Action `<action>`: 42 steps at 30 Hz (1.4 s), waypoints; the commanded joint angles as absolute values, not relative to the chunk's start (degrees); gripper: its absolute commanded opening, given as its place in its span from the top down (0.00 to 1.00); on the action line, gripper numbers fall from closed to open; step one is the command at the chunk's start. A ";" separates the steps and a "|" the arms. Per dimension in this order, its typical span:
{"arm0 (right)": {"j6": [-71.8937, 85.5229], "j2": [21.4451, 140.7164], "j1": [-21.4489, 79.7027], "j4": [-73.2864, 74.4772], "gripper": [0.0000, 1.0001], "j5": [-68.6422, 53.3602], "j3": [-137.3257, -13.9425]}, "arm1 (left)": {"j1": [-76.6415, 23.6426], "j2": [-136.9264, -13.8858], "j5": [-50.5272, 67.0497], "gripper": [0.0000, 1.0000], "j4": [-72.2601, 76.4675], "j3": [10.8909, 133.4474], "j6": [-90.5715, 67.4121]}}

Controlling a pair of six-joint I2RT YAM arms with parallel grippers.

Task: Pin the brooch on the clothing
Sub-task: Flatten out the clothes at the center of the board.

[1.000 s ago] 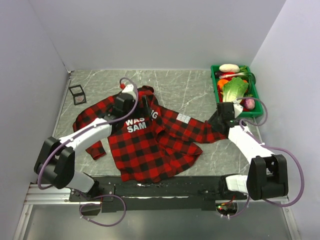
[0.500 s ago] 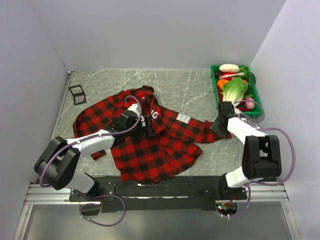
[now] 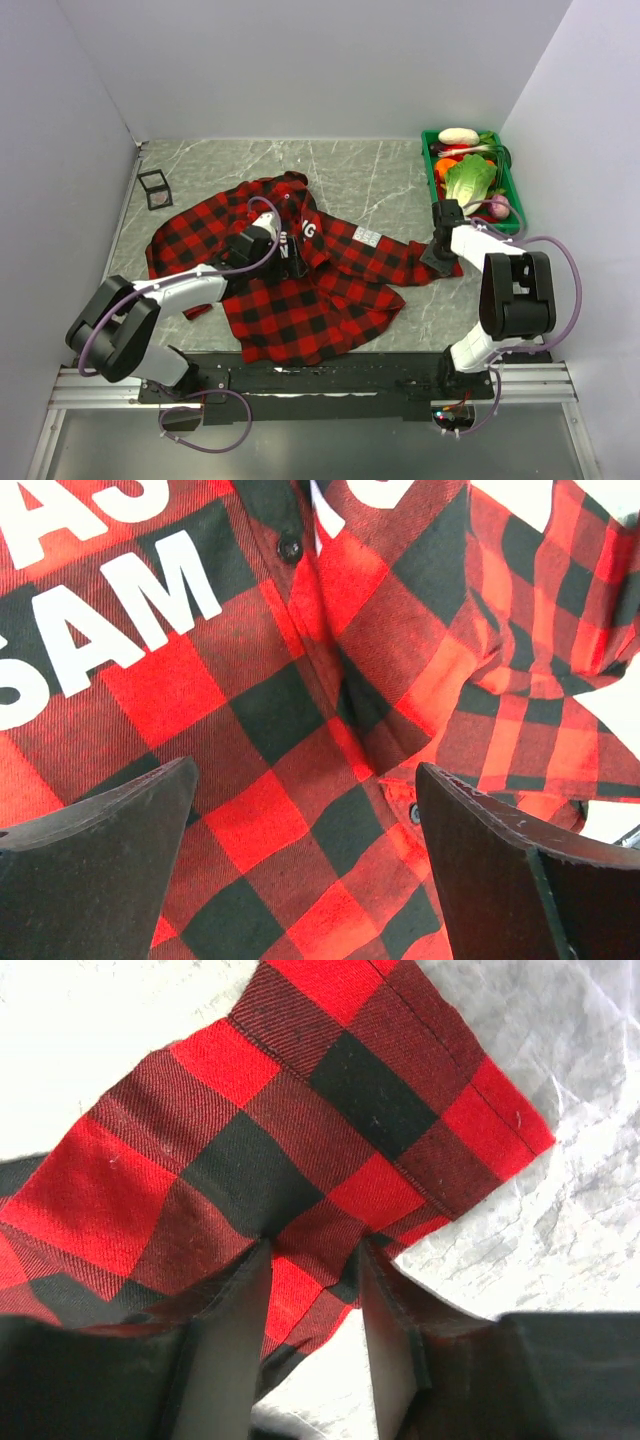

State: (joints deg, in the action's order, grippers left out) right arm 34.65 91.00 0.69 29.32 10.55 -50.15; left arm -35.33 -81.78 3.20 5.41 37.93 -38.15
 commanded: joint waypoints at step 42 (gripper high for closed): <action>24.96 81.49 -23.30 30.41 0.47 27.69 -61.53 | -22.50 -67.77 4.23 0.04 5.10 27.50 -37.09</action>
State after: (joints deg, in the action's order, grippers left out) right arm 25.32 86.89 -23.42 32.75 26.96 -59.24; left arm -22.90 -71.53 7.68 9.15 23.94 -39.59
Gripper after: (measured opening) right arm 0.405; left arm 0.966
